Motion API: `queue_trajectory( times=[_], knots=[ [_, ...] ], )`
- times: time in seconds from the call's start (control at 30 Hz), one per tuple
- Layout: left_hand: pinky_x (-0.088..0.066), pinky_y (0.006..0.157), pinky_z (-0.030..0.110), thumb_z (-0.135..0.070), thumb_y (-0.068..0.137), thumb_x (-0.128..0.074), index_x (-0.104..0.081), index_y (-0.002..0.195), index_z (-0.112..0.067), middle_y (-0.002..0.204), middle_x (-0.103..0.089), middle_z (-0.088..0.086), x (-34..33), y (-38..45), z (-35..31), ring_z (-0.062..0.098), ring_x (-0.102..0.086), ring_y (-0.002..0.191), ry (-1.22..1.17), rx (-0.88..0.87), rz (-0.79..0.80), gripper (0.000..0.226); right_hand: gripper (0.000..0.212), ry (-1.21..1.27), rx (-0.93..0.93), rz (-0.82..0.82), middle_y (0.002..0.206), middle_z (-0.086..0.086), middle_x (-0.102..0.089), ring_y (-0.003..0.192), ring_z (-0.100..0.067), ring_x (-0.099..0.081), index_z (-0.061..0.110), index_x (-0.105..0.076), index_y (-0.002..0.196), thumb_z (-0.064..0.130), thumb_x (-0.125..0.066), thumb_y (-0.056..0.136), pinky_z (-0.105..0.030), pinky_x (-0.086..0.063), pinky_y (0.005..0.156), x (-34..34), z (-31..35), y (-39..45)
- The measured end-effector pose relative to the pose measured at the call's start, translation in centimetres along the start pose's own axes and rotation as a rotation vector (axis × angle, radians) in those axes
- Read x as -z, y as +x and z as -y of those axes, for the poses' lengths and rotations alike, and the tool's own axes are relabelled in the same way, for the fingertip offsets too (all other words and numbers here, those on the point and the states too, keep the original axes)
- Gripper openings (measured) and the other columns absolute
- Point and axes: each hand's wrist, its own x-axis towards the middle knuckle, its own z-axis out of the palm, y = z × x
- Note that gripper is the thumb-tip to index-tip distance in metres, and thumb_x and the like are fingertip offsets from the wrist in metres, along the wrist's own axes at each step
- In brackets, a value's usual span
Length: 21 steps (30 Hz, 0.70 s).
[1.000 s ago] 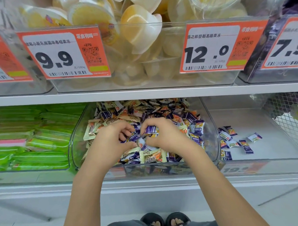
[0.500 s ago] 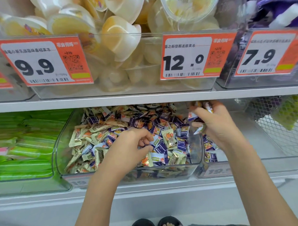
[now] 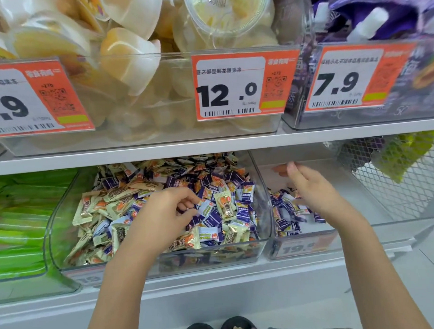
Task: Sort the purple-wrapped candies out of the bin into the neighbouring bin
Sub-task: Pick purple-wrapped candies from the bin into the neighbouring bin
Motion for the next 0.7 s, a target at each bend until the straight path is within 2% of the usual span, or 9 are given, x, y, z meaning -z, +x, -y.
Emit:
queue_trajectory(
  times=[0.07,0.1,0.13,0.2,0.3,0.4,0.53,0.6,0.7],
  knots=[
    [-0.04,0.065,0.002,-0.006,0.08,-0.071,-0.068,0.088,-0.024,0.079,-0.062,-0.017,0.5,-0.1,0.5,-0.006,-0.056,0.077,-0.009,0.014,-0.024,0.02,0.02,0.047,0.227,-0.196,0.096,0.009,-0.07,0.083,-0.004,-0.063,0.033,-0.063,0.087,0.035,-0.045,0.096,-0.031,-0.053,0.078,-1.1,1.8,-1.1],
    [-0.039,0.066,0.001,-0.004,0.079,-0.071,-0.068,0.087,-0.025,0.079,-0.063,-0.016,0.9,-0.3,0.9,-0.007,-0.056,0.078,-0.01,0.023,-0.036,0.023,0.014,0.05,0.325,-0.216,0.087,0.012,-0.069,0.077,-0.002,-0.063,0.036,-0.062,0.083,0.034,-0.052,0.092,-0.023,-0.052,0.072,-2.0,2.7,-1.6],
    [-0.04,0.066,0.001,-0.004,0.078,-0.072,-0.067,0.086,-0.027,0.079,-0.063,-0.017,1.2,-0.5,1.3,-0.007,-0.056,0.08,-0.002,0.03,-0.049,0.025,0.007,0.044,0.405,-0.172,0.085,0.015,-0.067,0.077,-0.001,-0.061,0.038,-0.061,0.083,0.034,-0.057,0.087,-0.014,-0.049,0.067,-3.0,3.6,-2.1],
    [-0.039,0.066,0.002,-0.004,0.076,-0.074,-0.065,0.084,-0.032,0.079,-0.063,-0.019,1.9,-0.9,2.0,-0.007,-0.057,0.079,0.019,0.042,-0.075,0.03,0.011,-0.023,0.484,0.051,0.085,0.017,-0.065,0.078,0.001,-0.059,0.037,-0.064,0.092,0.03,-0.066,0.083,-0.009,-0.046,0.067,-5.7,5.0,-2.4],
    [-0.037,0.066,0.004,-0.007,0.073,-0.077,-0.064,0.083,-0.033,0.083,-0.06,-0.023,2.8,-1.4,2.9,-0.009,-0.055,0.079,0.068,0.064,-0.11,0.031,0.044,-0.281,0.486,0.321,0.114,0.008,-0.058,0.099,-0.004,-0.053,0.036,-0.053,0.124,0.033,-0.07,0.083,-0.021,-0.045,0.085,-10.0,5.9,-1.5],
    [-0.034,0.068,0.006,-0.011,0.072,-0.079,-0.066,0.086,-0.03,0.086,-0.056,-0.026,3.2,-1.8,3.5,-0.009,-0.053,0.081,0.102,0.073,-0.136,0.028,0.076,-0.485,0.458,0.344,0.137,-0.002,-0.043,0.127,-0.023,-0.034,0.033,-0.035,0.139,0.043,-0.075,0.076,-0.036,-0.035,0.103,-12.6,5.9,-0.5],
    [-0.035,0.067,0.006,-0.017,0.074,-0.078,-0.064,0.089,-0.033,0.089,-0.058,-0.02,3.6,-2.3,4.2,-0.009,-0.052,0.083,0.096,0.092,-0.099,0.026,0.085,-0.463,0.468,0.405,0.139,-0.003,-0.038,0.126,-0.024,-0.032,0.035,-0.026,0.143,0.037,-0.076,0.074,-0.034,-0.034,0.095,-14.6,5.8,-0.3],
    [-0.035,0.067,0.002,-0.021,0.076,-0.076,-0.066,0.093,-0.03,0.09,-0.06,-0.019,3.6,-2.5,4.5,-0.011,-0.051,0.083,0.103,0.097,-0.081,0.021,0.088,-0.45,0.436,0.425,0.143,-0.003,-0.031,0.129,-0.025,-0.031,0.035,-0.022,0.144,0.038,-0.075,0.073,-0.038,-0.038,0.098,-15.7,6.1,-0.3],
    [-0.033,0.067,0.003,-0.02,0.079,-0.073,-0.068,0.094,-0.028,0.091,-0.062,-0.015,3.6,-2.5,4.7,-0.005,-0.052,0.082,0.119,0.099,-0.089,0.017,0.1,-0.527,0.414,0.367,0.15,-0.001,-0.022,0.135,-0.03,-0.023,0.026,-0.018,0.146,0.047,-0.077,0.069,-0.045,-0.03,0.107,-17.1,6.8,0.2]
  ],
)
